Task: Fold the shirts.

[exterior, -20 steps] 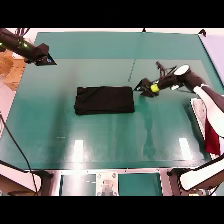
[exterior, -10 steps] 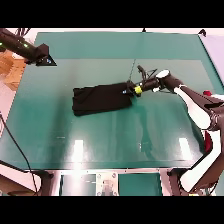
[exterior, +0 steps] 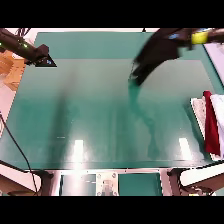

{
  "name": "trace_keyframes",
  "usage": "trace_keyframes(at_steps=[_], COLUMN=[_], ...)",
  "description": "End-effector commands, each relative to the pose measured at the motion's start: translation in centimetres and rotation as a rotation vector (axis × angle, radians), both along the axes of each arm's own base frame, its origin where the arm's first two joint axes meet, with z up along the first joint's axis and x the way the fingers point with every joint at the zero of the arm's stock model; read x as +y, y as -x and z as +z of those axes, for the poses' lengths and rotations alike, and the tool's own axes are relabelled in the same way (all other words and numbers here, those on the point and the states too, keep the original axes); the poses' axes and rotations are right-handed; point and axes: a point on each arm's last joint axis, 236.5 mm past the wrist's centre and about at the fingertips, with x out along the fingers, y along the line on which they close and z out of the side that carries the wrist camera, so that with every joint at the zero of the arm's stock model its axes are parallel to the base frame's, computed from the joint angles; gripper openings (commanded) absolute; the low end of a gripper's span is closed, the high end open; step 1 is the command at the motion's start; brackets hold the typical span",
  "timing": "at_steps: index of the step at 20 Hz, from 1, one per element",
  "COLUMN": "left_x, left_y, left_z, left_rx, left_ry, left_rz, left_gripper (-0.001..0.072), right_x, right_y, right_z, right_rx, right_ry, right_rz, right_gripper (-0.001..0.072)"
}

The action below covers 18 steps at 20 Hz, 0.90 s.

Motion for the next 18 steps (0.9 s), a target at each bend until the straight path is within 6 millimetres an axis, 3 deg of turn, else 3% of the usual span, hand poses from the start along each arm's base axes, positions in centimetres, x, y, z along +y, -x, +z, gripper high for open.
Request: trace_keyframes(at_steps=[1,4,7,9,12,16,18], left_x=[0.0,0.0,0.0,0.0,0.0,-0.1,-0.1], left_y=[0.2,0.5,0.6,0.6,0.6,0.8,0.8], left_z=[0.0,-0.1,-0.1,-0.1,-0.1,-0.1,-0.1], left_rx=[0.007,0.019,0.02,0.02,0.025,0.03,0.031], left_ry=[-0.001,-0.002,-0.002,-0.002,-0.001,0.0,0.001], left_rz=[-0.005,-0.011,-0.012,-0.012,-0.01,-0.014,-0.015], left_gripper=[0.0025,0.0024,0.0024,0.0024,0.0024,0.0025,0.0024], right_x=[-13.9,-25.3,-32.4,-34.8,-36.6,-37.6,-37.3], right_y=[1.9,5.2,10.0,13.4,19.0,26.5,28.3], right_z=[3.9,2.4,1.8,1.0,-1.9,-4.6,-4.3], right_rx=[-0.015,0.021,0.06,0.117,0.294,0.561,0.607], right_ry=[-0.028,-0.053,-0.077,-0.093,-0.043,0.114,0.148], right_rz=[-0.322,-0.565,-0.721,-0.767,-0.826,-0.947,-0.99], right_gripper=[0.0017,0.0017,0.0017,0.0017,0.0017,0.0017,0.0017])
